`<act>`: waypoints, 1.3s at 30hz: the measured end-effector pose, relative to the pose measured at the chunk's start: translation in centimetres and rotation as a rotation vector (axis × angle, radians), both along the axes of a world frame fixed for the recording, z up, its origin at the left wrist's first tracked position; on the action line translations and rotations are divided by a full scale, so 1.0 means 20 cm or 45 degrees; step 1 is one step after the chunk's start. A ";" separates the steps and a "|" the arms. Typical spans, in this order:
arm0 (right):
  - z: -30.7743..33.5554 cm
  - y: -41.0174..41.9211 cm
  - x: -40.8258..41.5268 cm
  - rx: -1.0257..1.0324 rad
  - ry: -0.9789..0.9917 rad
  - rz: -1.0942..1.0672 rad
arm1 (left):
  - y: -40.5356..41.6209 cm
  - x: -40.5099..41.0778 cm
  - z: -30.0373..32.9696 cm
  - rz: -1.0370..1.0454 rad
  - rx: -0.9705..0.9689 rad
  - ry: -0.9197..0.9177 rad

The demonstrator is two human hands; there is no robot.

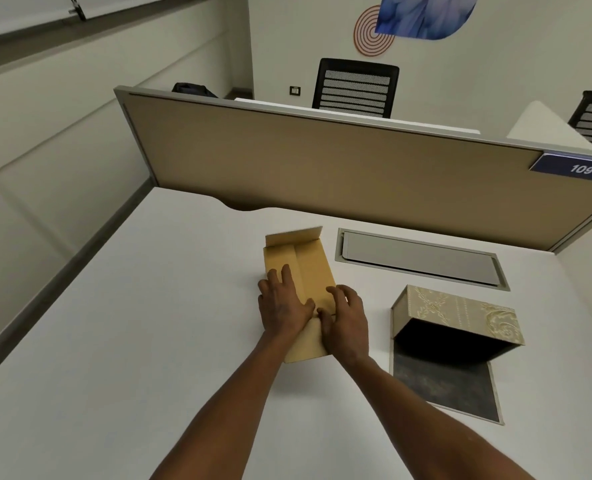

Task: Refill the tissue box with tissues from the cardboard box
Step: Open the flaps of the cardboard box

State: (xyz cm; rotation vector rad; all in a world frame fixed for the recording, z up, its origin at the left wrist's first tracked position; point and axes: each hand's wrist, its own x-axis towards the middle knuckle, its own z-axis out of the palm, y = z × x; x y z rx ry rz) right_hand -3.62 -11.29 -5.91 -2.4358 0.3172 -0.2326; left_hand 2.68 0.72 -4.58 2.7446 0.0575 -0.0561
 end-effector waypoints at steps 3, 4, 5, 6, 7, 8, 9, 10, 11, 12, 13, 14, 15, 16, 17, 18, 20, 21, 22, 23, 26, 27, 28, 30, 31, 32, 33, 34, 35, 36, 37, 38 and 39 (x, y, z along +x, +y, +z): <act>0.03 0.00 0.03 -0.059 0.002 0.000 | 0.03 0.01 0.04 0.051 -0.125 0.010; 0.03 0.00 0.05 -0.105 0.060 0.032 | 0.04 0.01 0.05 0.067 -0.175 0.011; 0.04 0.00 0.07 -0.161 0.135 0.075 | 0.05 0.01 0.06 0.080 -0.225 0.009; 0.05 0.01 0.10 -0.221 0.207 0.118 | 0.07 0.01 0.06 0.085 -0.272 0.002; 0.06 0.01 0.12 -0.281 0.263 0.149 | 0.08 0.02 0.06 0.080 -0.313 -0.017; 0.07 0.02 0.14 -0.335 0.304 0.167 | 0.09 0.02 0.06 0.068 -0.351 -0.044; 0.07 0.02 0.16 -0.382 0.335 0.176 | 0.10 0.01 0.06 0.055 -0.393 -0.074; 0.08 0.03 0.18 -0.419 0.359 0.182 | 0.11 0.01 0.06 0.047 -0.439 -0.103; 0.08 0.04 0.19 -0.443 0.377 0.183 | 0.13 0.01 0.06 0.044 -0.484 -0.129; 0.08 0.05 0.20 -0.451 0.389 0.179 | 0.14 0.00 0.06 0.046 -0.527 -0.150; 0.08 0.05 0.21 -0.444 0.394 0.172 | 0.15 0.00 0.06 0.047 -0.571 -0.166; 0.08 0.05 0.22 -0.428 0.390 0.164 | 0.17 -0.01 0.06 0.047 -0.615 -0.179; 0.07 0.05 0.22 -0.407 0.380 0.155 | 0.18 -0.01 0.05 0.046 -0.656 -0.185; 0.07 0.04 0.22 -0.387 0.368 0.148 | 0.20 -0.01 0.06 0.048 -0.691 -0.185; 0.07 0.04 0.22 -0.368 0.357 0.141 | 0.22 -0.01 0.06 0.049 -0.719 -0.183; 0.07 0.04 0.22 -0.351 0.350 0.136 | 0.23 -0.01 0.06 0.045 -0.736 -0.185; 0.07 0.03 0.22 -0.321 0.349 0.125 | 0.25 -0.02 0.06 0.024 -0.739 -0.206; 0.07 0.04 0.23 -0.313 0.353 0.119 | 0.26 -0.02 0.07 0.004 -0.729 -0.225; 0.07 0.04 0.23 -0.312 0.352 0.110 | 0.28 -0.02 0.07 -0.022 -0.714 -0.247; 0.07 0.04 0.23 -0.314 0.343 0.100 | 0.28 -0.02 0.08 -0.048 -0.701 -0.264; 0.08 0.04 0.25 -0.327 0.314 0.071 | 0.31 -0.01 0.08 -0.099 -0.641 -0.227; 0.09 0.04 0.26 -0.336 0.319 0.069 | 0.32 -0.01 0.08 -0.102 -0.562 -0.177; 0.09 0.04 0.28 -0.348 0.328 0.074 | 0.34 0.00 0.09 -0.099 -0.397 -0.123; 0.10 0.05 0.31 -0.376 0.338 0.080 | 0.36 0.02 0.11 -0.257 0.227 -0.178; 0.10 0.05 0.32 -0.386 0.346 0.081 | 0.35 0.03 0.13 -0.425 0.518 -0.238; 0.10 0.05 0.33 -0.395 0.355 0.081 | 0.33 0.05 0.14 -0.605 0.734 -0.270; 0.10 0.05 0.34 -0.408 0.357 0.080 | 0.30 0.07 0.16 -0.755 0.872 -0.236; 0.10 0.06 0.35 -0.420 0.355 0.077 | 0.27 0.10 0.18 -0.844 0.959 -0.140; 0.10 0.06 0.36 -0.429 0.355 0.075 | 0.25 0.12 0.20 -0.887 1.002 -0.003; 0.10 0.07 0.37 -0.431 0.356 0.072 | 0.22 0.15 0.23 -0.903 1.016 0.116; 0.10 0.07 0.37 -0.430 0.356 0.070 | 0.20 0.17 0.25 -0.907 1.022 0.192; 0.10 0.07 0.37 -0.427 0.354 0.065 | 0.17 0.19 0.27 -0.900 1.014 0.251; 0.09 0.07 0.38 -0.422 0.352 0.058 | 0.16 0.22 0.29 -0.878 0.981 0.321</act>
